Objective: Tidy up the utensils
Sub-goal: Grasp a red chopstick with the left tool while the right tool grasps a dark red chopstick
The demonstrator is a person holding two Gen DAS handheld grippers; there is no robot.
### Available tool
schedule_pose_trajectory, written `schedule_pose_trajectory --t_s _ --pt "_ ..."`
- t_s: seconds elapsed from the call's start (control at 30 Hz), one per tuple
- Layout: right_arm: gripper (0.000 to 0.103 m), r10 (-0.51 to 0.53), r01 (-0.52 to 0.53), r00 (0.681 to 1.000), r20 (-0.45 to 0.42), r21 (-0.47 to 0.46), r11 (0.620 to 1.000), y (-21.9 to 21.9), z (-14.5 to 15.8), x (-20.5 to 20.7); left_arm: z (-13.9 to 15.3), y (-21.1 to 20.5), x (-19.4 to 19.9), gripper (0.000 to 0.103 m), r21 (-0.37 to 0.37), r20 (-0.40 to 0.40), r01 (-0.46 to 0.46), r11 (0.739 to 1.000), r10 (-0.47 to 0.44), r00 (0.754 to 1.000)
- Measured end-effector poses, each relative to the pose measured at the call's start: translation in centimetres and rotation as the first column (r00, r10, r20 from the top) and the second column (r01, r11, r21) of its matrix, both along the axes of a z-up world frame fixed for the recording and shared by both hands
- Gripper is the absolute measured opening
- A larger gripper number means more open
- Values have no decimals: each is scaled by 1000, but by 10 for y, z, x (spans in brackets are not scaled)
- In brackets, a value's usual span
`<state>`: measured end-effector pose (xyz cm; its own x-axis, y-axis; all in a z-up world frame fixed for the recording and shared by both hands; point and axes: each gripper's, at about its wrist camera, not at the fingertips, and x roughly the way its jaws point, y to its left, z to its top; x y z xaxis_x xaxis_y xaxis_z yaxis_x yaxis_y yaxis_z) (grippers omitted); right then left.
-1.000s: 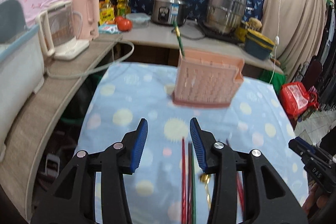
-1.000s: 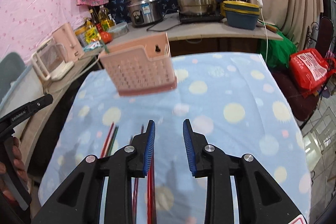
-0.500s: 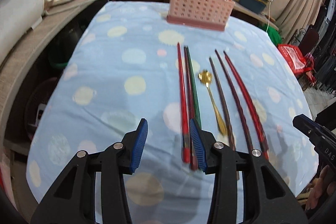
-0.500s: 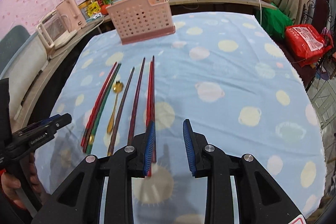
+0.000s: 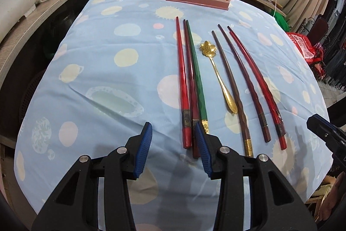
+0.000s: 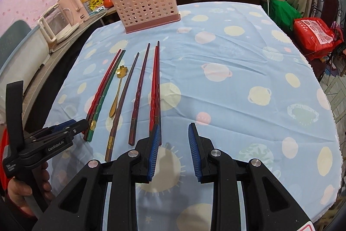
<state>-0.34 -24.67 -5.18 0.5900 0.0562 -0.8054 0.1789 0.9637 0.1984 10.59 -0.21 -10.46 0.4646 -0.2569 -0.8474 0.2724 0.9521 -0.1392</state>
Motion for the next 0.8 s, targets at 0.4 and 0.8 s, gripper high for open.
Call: schedule_pose_trajectory --t_s 0.4,0.8 --pt "27 11 -11 1000 -16 8 1000 3 -6 5 -6 0 3 35 52 24 -12 999 10 1000" --pt "27 49 -49 998 -34 10 999 12 -16 14 -6 2 6 10 43 31 -20 999 19 999"
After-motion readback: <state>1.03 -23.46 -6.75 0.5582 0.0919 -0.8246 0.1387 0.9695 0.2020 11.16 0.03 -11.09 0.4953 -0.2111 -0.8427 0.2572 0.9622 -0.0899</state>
